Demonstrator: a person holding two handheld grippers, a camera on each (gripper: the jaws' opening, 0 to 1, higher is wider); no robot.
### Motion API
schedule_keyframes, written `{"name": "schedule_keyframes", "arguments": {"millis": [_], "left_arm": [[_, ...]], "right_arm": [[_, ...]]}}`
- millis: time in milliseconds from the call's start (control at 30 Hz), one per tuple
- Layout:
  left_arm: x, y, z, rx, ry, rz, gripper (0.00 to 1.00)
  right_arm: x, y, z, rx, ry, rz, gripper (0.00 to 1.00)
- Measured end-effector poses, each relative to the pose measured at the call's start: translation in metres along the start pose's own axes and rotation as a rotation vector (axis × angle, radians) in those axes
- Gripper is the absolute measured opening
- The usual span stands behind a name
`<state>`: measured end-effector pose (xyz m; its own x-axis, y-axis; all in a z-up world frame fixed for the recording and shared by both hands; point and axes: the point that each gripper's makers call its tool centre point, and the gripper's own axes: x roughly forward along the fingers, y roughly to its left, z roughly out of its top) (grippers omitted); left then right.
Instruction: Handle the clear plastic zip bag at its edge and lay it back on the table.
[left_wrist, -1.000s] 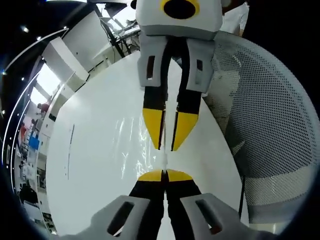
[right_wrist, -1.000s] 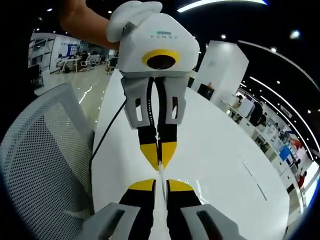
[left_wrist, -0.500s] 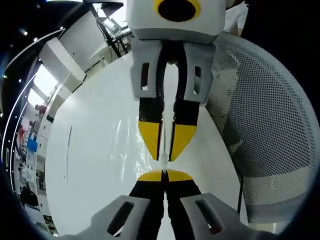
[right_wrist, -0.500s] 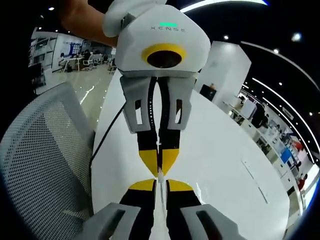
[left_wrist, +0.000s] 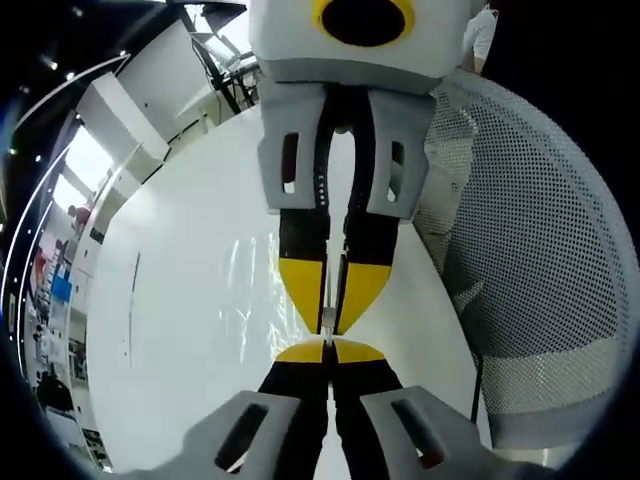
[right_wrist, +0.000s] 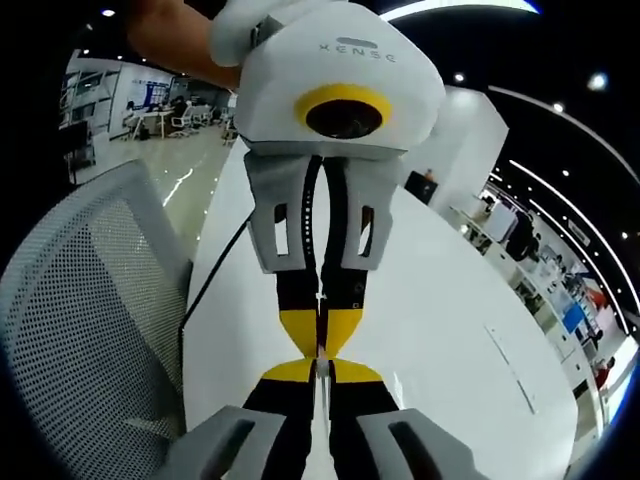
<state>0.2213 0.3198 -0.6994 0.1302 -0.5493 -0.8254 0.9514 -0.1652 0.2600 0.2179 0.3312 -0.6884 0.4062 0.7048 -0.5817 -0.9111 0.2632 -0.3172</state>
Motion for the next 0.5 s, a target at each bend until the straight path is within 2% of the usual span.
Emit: {"name": "schedule_keyframes", "arguments": {"millis": [500], "left_arm": [[0.0022, -0.001, -0.0008, -0.021, -0.009, -0.006, 0.0]], "right_arm": [[0.0008, 0.0012, -0.0013, 0.003, 0.01, 0.005, 0.0]]}}
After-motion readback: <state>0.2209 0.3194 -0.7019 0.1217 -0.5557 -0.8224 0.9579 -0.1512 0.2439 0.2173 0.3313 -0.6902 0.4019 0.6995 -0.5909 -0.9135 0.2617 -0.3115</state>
